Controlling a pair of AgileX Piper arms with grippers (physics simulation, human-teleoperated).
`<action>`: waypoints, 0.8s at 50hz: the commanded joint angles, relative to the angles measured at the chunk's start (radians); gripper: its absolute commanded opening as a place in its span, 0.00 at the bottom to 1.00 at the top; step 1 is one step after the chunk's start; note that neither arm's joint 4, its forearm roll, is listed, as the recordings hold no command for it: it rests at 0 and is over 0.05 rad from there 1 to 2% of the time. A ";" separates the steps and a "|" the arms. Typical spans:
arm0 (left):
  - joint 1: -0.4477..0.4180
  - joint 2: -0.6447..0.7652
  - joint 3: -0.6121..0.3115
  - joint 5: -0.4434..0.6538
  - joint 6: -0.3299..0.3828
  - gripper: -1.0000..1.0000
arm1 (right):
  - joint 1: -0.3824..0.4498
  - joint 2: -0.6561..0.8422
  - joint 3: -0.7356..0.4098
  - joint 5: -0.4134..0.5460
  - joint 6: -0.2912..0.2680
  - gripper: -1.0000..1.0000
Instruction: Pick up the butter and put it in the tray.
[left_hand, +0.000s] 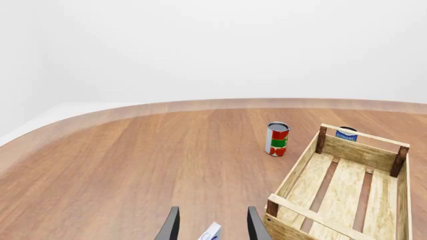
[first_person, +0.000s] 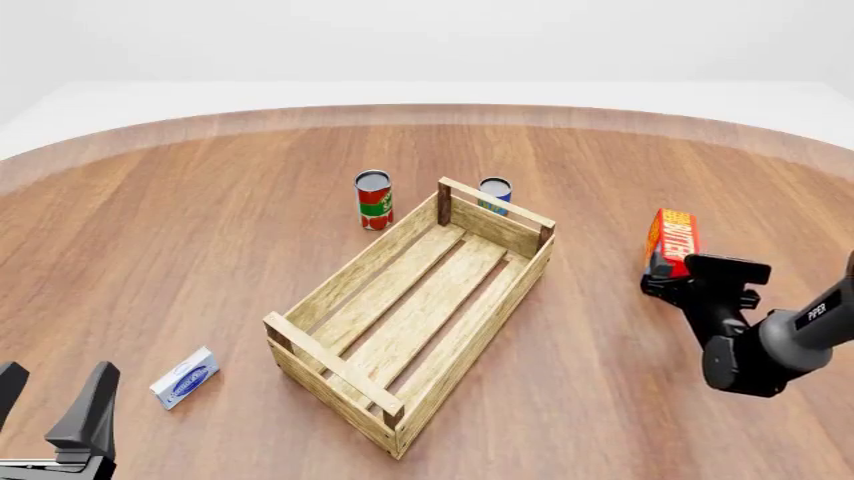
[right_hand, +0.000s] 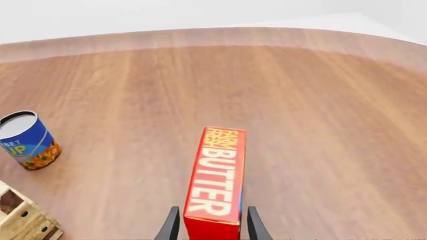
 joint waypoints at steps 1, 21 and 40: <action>0.000 0.000 0.000 0.000 0.000 1.00 | -0.005 0.022 -0.010 0.000 -0.004 1.00; 0.000 0.000 0.000 0.000 0.000 1.00 | -0.004 0.065 -0.030 0.008 0.011 1.00; 0.000 0.000 0.000 0.000 0.000 1.00 | -0.001 0.060 -0.023 0.005 0.030 0.00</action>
